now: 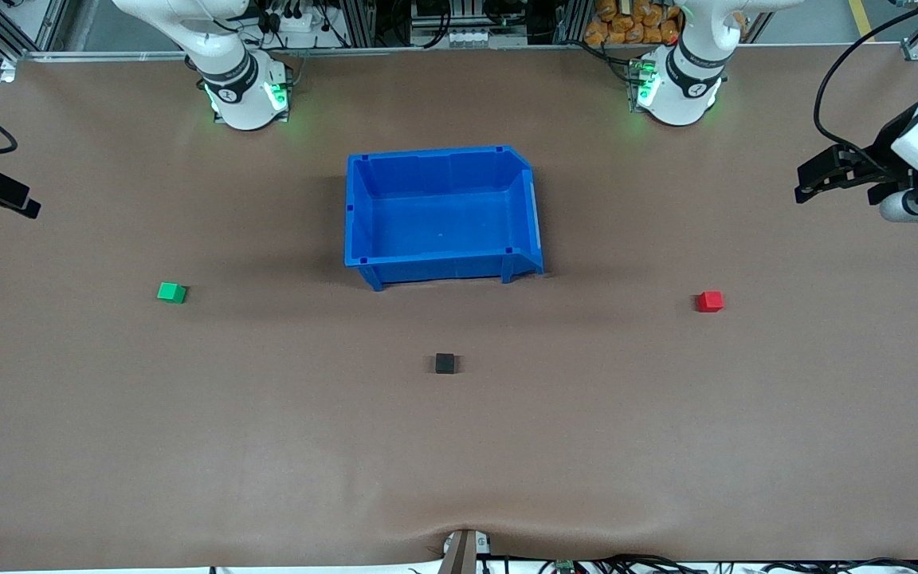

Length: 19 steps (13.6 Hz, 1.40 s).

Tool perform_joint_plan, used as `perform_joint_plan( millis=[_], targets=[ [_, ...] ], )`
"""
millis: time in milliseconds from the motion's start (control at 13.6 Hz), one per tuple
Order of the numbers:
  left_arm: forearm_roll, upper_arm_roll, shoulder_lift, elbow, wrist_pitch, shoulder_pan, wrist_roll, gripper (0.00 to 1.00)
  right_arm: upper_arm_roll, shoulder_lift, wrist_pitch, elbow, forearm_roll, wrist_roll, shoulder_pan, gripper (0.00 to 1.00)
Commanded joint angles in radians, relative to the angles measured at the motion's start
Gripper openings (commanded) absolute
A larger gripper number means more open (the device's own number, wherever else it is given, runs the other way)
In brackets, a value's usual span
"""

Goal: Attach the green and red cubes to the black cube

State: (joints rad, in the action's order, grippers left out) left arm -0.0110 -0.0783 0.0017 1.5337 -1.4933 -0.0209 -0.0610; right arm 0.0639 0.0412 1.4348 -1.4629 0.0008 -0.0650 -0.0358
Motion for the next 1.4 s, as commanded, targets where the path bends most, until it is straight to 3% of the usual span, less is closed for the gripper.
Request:
perform_joint_plan(
  millis=[0,1326],
  targets=[
    [0.003,0.002,0.014,-0.029,0.021,0.002,0.017,1.0,-0.001,0.003,-0.004,0.007,0.022,-0.006,-0.009,1.0],
    [-0.003,0.002,0.069,-0.029,0.021,-0.002,0.01,1.0,-0.001,0.017,-0.004,0.007,0.03,0.008,-0.009,1.0]
  ],
)
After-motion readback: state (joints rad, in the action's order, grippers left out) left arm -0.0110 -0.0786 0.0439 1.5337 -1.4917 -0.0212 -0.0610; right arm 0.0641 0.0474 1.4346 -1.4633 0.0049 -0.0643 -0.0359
